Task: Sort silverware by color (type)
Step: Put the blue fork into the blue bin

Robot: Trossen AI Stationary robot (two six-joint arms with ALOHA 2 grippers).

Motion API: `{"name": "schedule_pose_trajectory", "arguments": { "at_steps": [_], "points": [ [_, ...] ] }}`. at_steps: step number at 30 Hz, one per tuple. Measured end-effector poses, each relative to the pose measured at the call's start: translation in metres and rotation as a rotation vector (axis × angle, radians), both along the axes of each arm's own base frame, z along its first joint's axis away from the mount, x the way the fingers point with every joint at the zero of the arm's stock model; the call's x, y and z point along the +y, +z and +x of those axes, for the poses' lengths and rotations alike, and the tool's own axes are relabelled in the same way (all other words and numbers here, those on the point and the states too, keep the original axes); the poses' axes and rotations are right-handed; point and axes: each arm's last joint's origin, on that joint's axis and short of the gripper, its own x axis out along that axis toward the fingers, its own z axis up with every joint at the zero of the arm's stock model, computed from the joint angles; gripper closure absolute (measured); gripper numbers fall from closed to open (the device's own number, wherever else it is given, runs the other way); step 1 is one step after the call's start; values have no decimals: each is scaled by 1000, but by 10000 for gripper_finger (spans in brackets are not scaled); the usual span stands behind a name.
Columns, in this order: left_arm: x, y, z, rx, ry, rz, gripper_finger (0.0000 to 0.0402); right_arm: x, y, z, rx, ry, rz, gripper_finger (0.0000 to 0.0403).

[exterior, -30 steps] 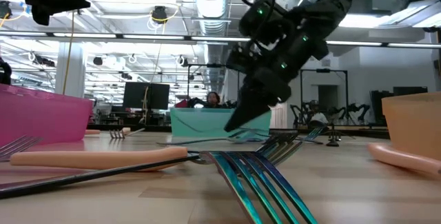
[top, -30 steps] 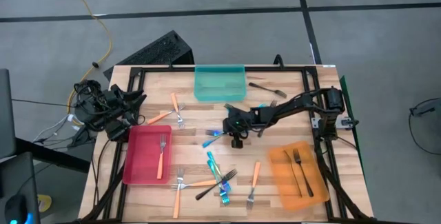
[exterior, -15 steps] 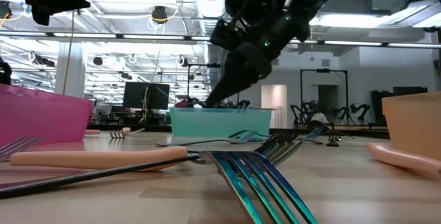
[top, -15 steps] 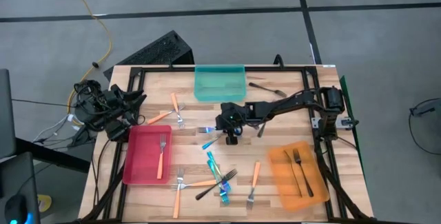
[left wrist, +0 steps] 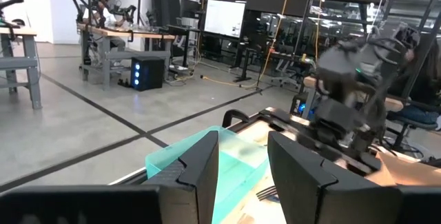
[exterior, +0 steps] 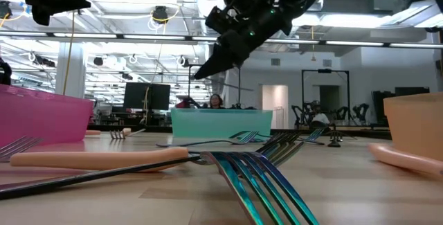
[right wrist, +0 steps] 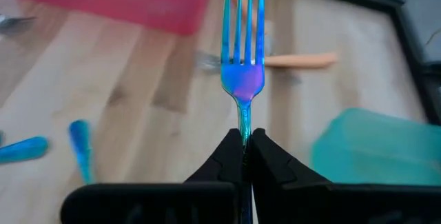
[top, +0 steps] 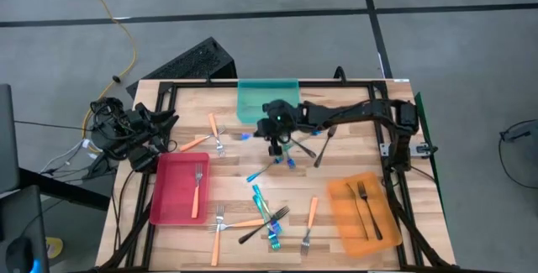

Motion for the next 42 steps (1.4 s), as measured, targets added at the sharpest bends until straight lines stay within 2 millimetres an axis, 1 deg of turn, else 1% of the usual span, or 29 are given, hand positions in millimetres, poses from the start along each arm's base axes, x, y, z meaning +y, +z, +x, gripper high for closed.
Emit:
{"name": "schedule_pose_trajectory", "arguments": {
  "at_steps": [6,13,21,24,31,36,39,41,42],
  "points": [
    [0,0,0,0,0,0,289,-36,12,-4,-41,-51,-4,372],
    [0,0,0,0,0,0,289,-73,15,-17,-63,-82,33,372],
    [0,0,0,0,1,0,289,-102,15,-30,-76,-111,66,372],
    [0,0,0,0,1,0,289,-109,15,-34,-79,-126,74,372],
    [0,0,0,0,2,0,289,-115,15,-37,-79,-138,65,372],
    [0,0,0,0,2,0,289,-121,16,-40,-97,-105,74,372],
    [0,0,0,0,2,0,289,-125,7,-35,-105,-103,80,372],
    [0,0,0,0,1,0,289,-129,-6,-36,-76,-107,123,372],
    [0,0,0,0,1,0,289,-130,-11,-32,-82,-105,120,372]
  ]
}}
